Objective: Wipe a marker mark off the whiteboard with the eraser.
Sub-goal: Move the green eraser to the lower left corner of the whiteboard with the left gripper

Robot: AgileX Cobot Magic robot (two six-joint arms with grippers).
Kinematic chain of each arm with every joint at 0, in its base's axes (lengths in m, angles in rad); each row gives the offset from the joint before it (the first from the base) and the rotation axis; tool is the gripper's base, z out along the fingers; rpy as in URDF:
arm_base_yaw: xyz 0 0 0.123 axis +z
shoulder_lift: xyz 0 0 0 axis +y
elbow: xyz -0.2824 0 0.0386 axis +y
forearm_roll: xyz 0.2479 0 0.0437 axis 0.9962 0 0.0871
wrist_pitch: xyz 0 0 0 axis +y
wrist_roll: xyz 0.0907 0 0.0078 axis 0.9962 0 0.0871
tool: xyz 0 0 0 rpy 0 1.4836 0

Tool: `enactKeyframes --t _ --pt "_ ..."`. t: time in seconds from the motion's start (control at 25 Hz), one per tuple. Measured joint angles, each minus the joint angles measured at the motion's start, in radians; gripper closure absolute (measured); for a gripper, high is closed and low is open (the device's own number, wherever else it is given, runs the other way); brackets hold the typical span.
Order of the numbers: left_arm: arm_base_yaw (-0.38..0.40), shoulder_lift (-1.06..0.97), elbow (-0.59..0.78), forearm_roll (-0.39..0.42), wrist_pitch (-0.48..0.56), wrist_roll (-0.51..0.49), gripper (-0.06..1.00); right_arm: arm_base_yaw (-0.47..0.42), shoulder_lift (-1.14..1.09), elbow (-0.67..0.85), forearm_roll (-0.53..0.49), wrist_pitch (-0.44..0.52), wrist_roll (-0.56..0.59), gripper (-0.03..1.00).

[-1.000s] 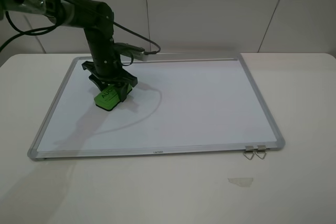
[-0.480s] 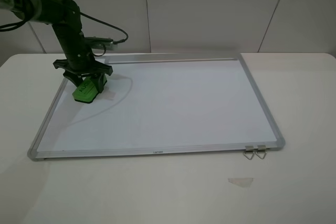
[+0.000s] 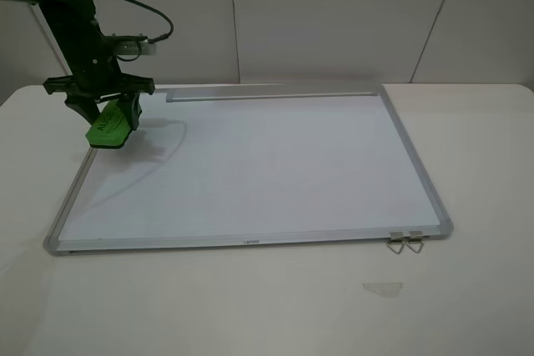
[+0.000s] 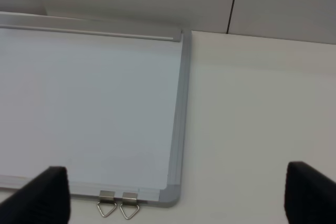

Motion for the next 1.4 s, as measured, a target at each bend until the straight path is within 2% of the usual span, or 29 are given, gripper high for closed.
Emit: enactKeyframes --t 0.08,0.24,0.44,0.64,0.88,1.16,1.4 --pt "0.015 -0.041 0.007 0.001 0.040 -0.030 0.35 0.000 0.000 0.000 0.000 0.000 0.000 0.15" --pt "0.038 -0.124 0.120 0.001 0.018 -0.083 0.35 0.000 0.000 0.000 0.000 0.000 0.000 0.15" --pt "0.050 -0.232 0.360 0.001 -0.139 -0.117 0.35 0.000 0.000 0.000 0.000 0.000 0.000 0.15" --pt "0.049 -0.312 0.574 -0.005 -0.346 -0.125 0.35 0.000 0.000 0.000 0.000 0.000 0.000 0.15" --pt "0.049 -0.334 0.761 -0.010 -0.492 -0.120 0.35 0.000 0.000 0.000 0.000 0.000 0.000 0.15" --pt "0.049 -0.358 0.885 -0.010 -0.645 -0.115 0.35 0.000 0.000 0.000 0.000 0.000 0.000 0.15" --pt "0.049 -0.363 0.891 -0.010 -0.654 -0.112 0.35 0.000 0.000 0.000 0.000 0.000 0.000 0.15"
